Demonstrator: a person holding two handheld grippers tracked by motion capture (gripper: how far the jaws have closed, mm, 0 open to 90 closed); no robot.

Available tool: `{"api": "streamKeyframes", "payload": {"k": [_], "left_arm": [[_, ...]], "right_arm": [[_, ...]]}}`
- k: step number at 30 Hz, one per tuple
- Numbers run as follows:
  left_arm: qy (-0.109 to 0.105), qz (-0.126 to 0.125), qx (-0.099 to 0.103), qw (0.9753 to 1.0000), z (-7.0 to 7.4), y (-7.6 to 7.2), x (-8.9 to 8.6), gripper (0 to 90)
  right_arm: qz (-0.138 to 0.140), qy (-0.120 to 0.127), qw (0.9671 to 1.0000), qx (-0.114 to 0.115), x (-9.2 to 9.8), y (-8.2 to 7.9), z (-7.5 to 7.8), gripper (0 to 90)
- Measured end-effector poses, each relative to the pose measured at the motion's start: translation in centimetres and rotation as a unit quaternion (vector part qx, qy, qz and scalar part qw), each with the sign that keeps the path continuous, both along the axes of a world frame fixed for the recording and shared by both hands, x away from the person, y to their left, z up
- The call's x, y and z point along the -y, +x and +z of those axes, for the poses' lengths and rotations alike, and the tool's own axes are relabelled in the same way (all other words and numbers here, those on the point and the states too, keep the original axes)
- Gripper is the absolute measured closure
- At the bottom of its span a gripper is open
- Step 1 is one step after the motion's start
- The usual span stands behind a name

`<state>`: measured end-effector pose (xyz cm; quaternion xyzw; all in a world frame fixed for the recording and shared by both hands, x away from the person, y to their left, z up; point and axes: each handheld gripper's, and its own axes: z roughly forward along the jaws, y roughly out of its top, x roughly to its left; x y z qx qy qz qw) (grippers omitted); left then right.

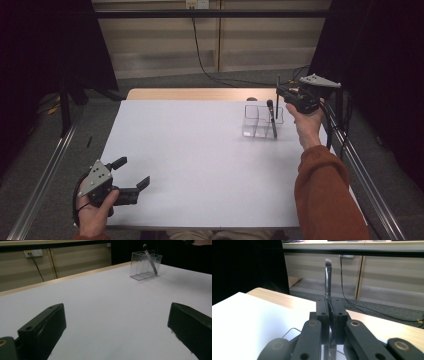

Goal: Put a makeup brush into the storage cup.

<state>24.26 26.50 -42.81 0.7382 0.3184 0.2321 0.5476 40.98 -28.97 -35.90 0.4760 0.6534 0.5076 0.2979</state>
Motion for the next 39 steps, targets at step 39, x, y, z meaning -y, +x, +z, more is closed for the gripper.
{"api": "streamKeyframes", "payload": {"k": [39], "left_arm": [[0.001,0.000,0.000,1.0000,0.0,0.0,0.0,1.8]], "right_arm": [[-0.003,0.009,0.9995,-0.029,0.0,-0.2,-3.6,87.0]]}}
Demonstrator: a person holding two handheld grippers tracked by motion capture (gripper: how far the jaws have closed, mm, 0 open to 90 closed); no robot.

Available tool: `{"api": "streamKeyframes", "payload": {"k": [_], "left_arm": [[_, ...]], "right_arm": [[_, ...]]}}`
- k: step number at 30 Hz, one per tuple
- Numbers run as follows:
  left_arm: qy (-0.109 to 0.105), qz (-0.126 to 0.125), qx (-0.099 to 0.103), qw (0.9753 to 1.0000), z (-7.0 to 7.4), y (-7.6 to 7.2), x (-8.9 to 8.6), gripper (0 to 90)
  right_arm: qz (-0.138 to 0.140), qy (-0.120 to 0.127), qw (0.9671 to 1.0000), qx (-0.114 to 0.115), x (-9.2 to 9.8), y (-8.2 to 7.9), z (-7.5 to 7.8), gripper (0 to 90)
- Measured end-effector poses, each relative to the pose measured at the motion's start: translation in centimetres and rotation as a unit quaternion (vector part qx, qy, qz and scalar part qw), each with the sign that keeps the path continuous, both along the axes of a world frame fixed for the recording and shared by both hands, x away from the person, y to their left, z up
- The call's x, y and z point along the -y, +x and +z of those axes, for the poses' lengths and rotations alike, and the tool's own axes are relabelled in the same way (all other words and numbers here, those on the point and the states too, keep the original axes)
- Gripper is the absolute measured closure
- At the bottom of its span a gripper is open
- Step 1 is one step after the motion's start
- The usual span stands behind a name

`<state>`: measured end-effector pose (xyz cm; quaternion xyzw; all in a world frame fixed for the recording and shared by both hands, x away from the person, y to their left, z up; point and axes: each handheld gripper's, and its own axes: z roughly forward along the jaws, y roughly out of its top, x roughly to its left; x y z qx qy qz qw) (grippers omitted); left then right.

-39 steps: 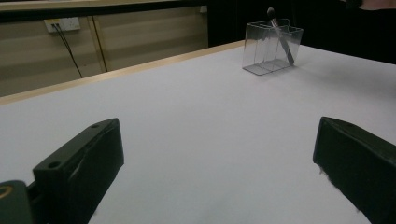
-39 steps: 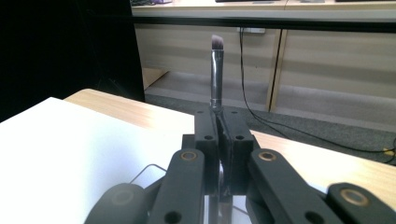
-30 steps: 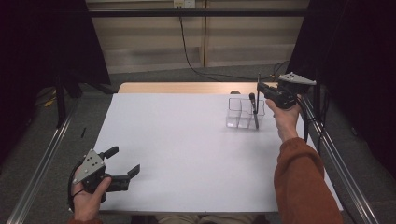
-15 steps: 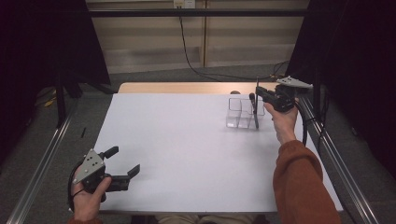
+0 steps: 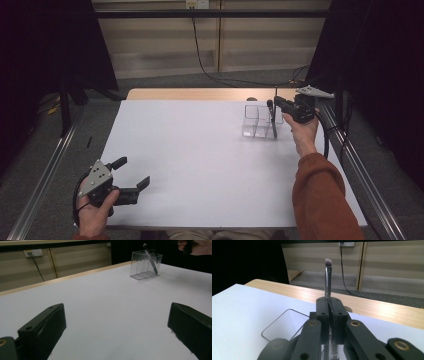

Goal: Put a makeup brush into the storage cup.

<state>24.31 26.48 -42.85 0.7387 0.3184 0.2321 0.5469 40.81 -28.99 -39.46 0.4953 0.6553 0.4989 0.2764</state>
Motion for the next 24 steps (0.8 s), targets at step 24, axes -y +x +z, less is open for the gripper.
{"api": "streamKeyframes", "payload": {"k": [24], "left_arm": [[0.000,0.000,0.000,1.0000,0.0,0.0,0.0,1.8]], "right_arm": [[-0.006,0.002,0.9998,-0.021,0.1,-0.1,-1.5,86.7]]}}
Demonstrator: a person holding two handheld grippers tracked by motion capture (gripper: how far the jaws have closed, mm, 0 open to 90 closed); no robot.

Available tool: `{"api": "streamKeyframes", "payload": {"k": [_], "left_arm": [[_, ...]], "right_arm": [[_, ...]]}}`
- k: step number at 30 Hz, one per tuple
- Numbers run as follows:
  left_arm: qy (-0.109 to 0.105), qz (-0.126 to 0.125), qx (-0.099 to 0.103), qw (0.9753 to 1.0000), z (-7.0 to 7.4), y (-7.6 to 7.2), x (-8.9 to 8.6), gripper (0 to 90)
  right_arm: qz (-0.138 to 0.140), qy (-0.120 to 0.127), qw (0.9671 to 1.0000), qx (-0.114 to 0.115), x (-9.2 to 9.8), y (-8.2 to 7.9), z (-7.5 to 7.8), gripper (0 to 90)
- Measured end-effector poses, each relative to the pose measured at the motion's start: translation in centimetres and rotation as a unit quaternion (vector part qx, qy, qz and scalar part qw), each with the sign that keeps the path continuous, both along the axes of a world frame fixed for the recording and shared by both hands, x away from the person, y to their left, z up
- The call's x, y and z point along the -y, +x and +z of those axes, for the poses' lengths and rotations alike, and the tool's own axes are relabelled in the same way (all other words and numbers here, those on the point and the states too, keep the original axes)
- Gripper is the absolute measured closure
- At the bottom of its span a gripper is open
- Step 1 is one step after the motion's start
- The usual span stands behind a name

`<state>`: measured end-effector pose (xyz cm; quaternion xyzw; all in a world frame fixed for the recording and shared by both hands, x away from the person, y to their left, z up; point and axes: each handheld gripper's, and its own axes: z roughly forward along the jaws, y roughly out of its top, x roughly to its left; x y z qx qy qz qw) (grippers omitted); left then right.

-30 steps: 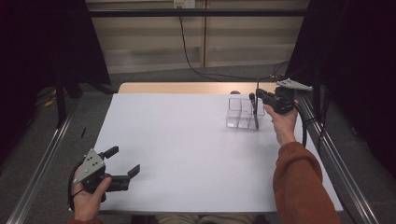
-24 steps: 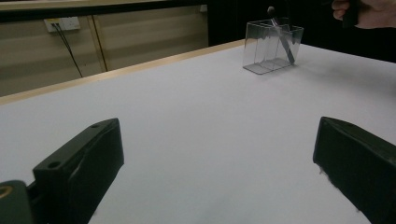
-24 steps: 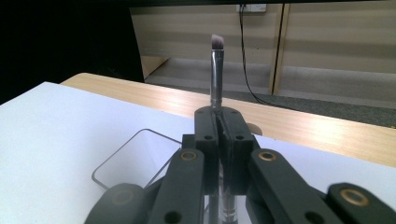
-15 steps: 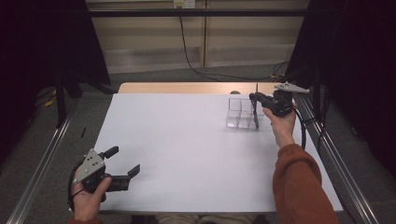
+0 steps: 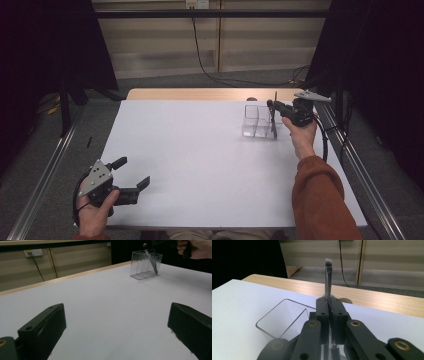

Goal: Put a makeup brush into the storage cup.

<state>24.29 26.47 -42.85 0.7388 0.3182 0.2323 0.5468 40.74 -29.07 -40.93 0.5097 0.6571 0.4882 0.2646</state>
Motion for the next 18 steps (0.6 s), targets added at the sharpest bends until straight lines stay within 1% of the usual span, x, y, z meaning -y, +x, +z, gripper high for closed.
{"api": "streamKeyframes", "payload": {"k": [7,8,10,12,14,16,18], "left_arm": [[0.000,0.000,0.000,1.0000,0.00,0.00,0.01,1.9],[0.000,0.000,0.000,1.0000,0.00,0.00,0.01,1.9],[0.000,0.000,0.000,1.0000,-0.01,0.00,0.01,1.9],[0.000,0.000,0.000,1.0000,-0.02,0.02,0.00,1.8],[0.001,0.000,0.000,1.0000,-0.01,0.03,0.01,1.8],[0.001,0.000,0.000,1.0000,-0.01,0.05,0.02,1.9],[0.001,0.000,0.000,1.0000,-0.01,0.09,0.01,1.8]], "right_arm": [[-0.006,0.002,1.0000,-0.002,0.17,-0.10,-0.06,84.9],[-0.006,0.003,1.0000,-0.004,0.20,-0.12,-0.10,80.2],[-0.011,0.004,0.9999,-0.002,0.23,-0.15,-0.14,80.2],[-0.009,0.004,0.9999,-0.002,0.24,-0.17,-0.16,79.3],[-0.009,0.006,0.9999,0.001,0.25,-0.20,-0.14,76.3],[-0.008,0.006,0.9999,0.001,0.26,-0.20,-0.12,75.3],[-0.005,0.009,0.9999,0.003,0.26,-0.21,-0.06,72.0]]}}
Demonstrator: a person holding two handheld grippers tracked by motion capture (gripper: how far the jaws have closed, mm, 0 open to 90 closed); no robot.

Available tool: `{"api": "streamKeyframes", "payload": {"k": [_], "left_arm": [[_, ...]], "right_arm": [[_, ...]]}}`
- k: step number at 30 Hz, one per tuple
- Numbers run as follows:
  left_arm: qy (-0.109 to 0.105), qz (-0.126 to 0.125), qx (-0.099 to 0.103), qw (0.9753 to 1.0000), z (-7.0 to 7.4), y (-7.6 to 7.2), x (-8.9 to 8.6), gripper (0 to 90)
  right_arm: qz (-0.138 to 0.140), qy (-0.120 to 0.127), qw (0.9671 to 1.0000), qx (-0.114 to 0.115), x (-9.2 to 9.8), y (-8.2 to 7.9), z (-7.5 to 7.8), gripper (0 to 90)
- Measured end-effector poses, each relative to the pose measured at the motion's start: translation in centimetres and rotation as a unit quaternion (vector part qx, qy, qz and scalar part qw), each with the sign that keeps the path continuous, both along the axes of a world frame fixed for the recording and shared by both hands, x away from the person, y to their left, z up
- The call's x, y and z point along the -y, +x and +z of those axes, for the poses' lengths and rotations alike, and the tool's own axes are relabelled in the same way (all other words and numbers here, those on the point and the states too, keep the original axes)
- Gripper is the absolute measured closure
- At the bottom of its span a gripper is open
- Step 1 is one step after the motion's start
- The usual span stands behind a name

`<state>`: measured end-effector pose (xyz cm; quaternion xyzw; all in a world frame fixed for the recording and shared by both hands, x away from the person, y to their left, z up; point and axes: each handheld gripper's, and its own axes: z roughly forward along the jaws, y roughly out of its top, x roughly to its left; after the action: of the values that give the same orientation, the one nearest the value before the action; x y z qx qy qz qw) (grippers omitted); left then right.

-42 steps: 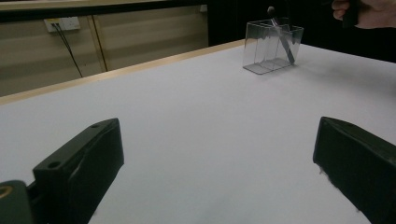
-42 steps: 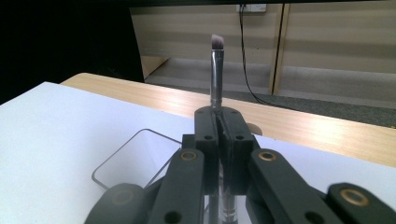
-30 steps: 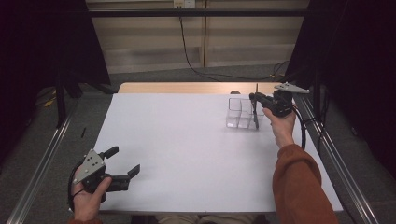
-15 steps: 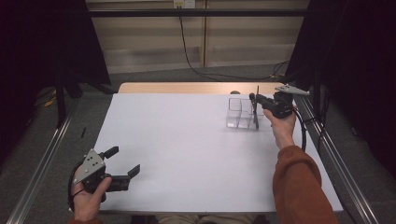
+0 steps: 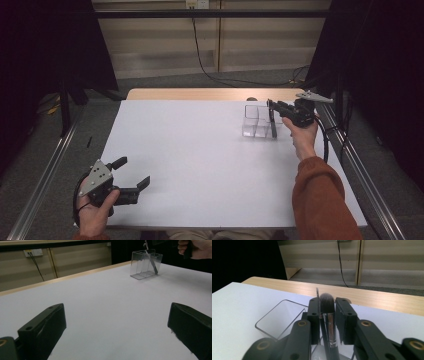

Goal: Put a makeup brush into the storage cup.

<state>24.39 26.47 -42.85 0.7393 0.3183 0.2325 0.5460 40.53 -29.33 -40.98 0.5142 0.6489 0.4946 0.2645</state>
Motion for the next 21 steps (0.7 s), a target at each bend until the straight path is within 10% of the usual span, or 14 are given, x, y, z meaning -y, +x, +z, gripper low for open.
{"api": "streamKeyframes", "payload": {"k": [21], "left_arm": [[-0.001,0.005,-0.003,1.0000,-0.04,0.21,-0.07,1.8]], "right_arm": [[0.026,0.030,0.9992,0.001,0.25,-0.57,0.21,14.6]]}}
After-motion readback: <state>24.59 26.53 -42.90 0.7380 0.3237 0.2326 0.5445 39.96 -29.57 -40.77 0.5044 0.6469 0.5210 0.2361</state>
